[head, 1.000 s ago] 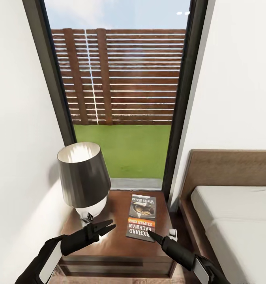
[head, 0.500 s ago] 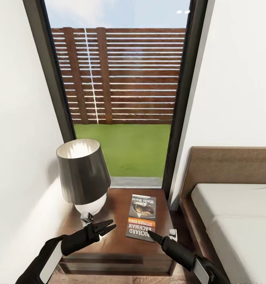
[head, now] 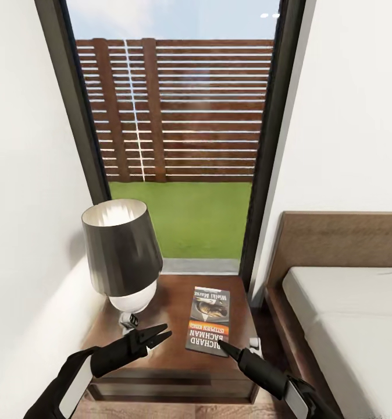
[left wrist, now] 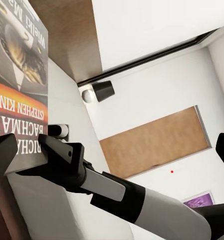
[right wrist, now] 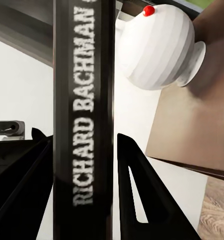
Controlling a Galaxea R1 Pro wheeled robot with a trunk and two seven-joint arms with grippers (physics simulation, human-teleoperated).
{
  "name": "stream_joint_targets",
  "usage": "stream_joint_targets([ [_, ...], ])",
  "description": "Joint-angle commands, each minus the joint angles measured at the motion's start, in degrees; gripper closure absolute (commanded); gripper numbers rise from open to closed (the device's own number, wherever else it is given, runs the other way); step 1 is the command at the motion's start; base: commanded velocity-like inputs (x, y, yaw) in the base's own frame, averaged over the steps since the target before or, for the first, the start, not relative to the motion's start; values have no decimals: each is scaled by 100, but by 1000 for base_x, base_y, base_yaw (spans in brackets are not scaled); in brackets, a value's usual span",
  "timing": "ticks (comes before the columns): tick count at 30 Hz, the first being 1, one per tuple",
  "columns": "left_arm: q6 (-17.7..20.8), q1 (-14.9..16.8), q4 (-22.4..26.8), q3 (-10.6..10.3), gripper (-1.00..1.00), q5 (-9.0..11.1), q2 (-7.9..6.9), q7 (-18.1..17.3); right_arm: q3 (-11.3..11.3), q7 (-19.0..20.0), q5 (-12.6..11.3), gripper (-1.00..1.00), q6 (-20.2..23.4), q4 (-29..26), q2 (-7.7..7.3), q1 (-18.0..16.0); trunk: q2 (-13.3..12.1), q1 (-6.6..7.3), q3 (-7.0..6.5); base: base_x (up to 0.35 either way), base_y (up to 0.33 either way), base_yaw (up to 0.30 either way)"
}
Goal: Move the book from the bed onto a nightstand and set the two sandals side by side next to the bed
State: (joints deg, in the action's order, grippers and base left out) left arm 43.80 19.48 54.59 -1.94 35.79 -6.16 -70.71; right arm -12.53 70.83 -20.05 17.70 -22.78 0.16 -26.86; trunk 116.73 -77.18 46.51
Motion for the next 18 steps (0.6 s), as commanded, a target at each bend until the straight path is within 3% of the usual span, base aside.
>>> stream_joint_targets([
  [1, 49, 3, -1, -17, -100, 42, -6, 3, -13, 17, -16, 100, 58, 1, 2, -3, 2, 1, 5, 0, 0, 0],
  [5, 49, 3, -1, -17, -100, 42, 0, 4, -13, 15, -16, 100, 58, 2, 2, -3, 2, 1, 5, 0, 0, 0],
  [10, 49, 3, -7, -17, -100, 42, 32, 4, -13, 19, -16, 100, 58, 2, 2, -3, 203, -109, 95, 0, 0, 0],
  [18, 41, 3, -10, -17, -100, 36, 33, 4, -13, 18, -16, 100, 58, -1, 2, -3, 203, -109, 95, 0, 0, 0],
])
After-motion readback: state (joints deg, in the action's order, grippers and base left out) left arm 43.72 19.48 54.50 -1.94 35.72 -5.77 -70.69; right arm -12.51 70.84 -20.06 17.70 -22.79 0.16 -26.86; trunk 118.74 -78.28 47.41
